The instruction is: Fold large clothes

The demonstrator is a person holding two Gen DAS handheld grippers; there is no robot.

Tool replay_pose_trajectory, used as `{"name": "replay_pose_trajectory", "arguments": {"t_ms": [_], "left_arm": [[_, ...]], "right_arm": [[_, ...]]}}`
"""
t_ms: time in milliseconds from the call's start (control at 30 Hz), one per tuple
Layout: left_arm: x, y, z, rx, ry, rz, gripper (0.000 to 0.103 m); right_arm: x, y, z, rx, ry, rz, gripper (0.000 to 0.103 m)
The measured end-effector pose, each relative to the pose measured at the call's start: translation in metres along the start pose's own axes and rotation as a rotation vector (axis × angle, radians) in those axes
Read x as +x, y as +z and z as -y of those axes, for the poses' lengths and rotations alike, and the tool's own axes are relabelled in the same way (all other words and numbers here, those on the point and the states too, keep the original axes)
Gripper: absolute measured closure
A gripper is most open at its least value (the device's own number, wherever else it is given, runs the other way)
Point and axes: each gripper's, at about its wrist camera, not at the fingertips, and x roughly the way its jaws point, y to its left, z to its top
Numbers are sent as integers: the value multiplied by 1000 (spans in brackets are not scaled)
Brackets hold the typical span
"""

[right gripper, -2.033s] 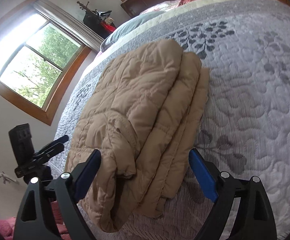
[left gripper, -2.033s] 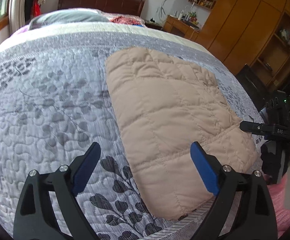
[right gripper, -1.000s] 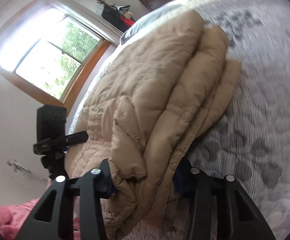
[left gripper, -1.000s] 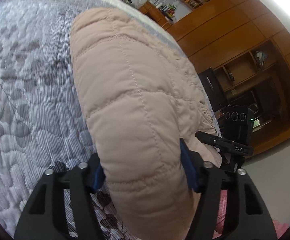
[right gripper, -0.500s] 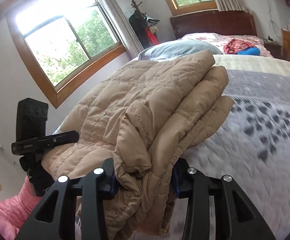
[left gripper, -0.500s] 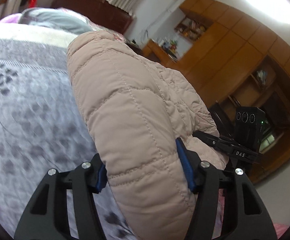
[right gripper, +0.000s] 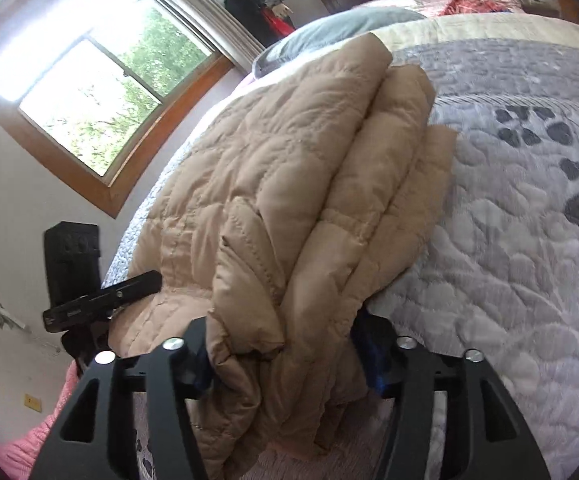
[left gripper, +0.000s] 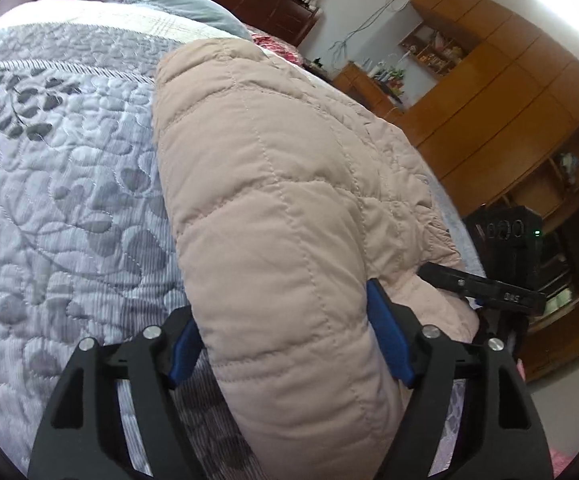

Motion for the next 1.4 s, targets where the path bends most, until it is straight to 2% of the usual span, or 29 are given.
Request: {"name": "replay_pose_trajectory", "arguments": {"t_ms": [200,367,533,700,833,933,1100,1233,1400], "left_arm": [[-30,-13,19,44,123,32,22],[-56,-29,37,131,201,96,20],[-51,-49,34,185,260,80,18],[-34,-53,20,140,248,37,18],[-44,-54,20,90,244,36,18],[-58,-58,31,108,310,60,17],[-81,-69,46,79,387,84,12],[-97,-79,57,57,444,91,11],[-111,-85,70,69,515,115,9]], "right_arm": [[-38,-17,-19,-71,-97,31,31],[-59,-40,-28,-92,-122,44,30],[-47,-44,-17,-42,-167,20,30],[-27,-50,-3,-13,-188,-18,30],[-34,-52,-8,1,-195,-1,30],[-50,-57,-24,-39,-249,42,28],[-71,-75,-54,-94,-380,88,11],[-79,-88,-70,-120,-425,96,4],[-93,-100,-86,-137,-436,123,4]]}}
